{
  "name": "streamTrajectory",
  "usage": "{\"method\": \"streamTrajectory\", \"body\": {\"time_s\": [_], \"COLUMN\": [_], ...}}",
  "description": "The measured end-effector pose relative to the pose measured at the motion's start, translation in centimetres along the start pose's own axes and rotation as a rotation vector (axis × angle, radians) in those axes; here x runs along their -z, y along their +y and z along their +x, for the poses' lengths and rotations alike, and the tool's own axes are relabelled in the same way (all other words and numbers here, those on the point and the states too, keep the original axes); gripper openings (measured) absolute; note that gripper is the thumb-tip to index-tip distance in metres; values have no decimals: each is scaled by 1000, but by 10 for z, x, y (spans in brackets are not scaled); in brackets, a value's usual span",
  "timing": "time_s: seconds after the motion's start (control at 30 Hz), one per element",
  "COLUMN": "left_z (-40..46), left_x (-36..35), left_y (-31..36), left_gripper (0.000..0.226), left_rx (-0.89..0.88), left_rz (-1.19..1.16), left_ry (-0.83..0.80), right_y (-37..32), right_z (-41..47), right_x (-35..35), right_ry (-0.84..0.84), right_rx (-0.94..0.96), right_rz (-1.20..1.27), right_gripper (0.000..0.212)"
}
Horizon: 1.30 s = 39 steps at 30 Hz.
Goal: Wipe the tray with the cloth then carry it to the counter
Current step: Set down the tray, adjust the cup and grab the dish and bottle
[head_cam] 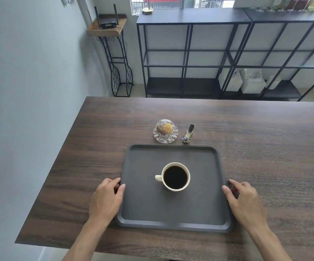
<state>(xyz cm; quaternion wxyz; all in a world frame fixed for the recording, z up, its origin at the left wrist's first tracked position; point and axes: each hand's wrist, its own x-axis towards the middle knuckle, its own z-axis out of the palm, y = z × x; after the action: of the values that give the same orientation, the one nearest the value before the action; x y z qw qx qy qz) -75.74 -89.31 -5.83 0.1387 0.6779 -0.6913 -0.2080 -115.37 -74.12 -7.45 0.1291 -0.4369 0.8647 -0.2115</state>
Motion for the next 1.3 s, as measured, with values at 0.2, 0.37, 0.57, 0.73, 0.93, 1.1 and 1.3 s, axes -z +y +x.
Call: {"method": "streamTrajectory", "body": {"time_s": [0.2,0.37,0.57,0.73,0.93,1.1,1.3], "left_z": [-1,-2,-2,7,59,114,155], "left_x": [-1,1,1,5,6,-7,-32], "left_y": [2,5,4,3,44,107,156], "left_gripper": [33,30,31,37,47,73,113], "left_rx": [-10,-4,11,12,-112,-177,-96], "left_rz": [17,30,30,-31,-75,-6,51], "left_ry": [7,2,-10,36,47,-41,-164], "right_y": [-5,-7,-7,-6,-35,-75,-117], "right_z": [-1,-1,-1,4,45,106,155], "right_x": [-5,-5,-5,-2,10,0,-18], "right_ry": [28,39,33,71,88,-16,-137], "right_rx": [50,48,52,1,66,175,169], "right_rz": [25,44,68,147,164,172,137], "right_gripper": [30,29,30,34,36,50,78]}}
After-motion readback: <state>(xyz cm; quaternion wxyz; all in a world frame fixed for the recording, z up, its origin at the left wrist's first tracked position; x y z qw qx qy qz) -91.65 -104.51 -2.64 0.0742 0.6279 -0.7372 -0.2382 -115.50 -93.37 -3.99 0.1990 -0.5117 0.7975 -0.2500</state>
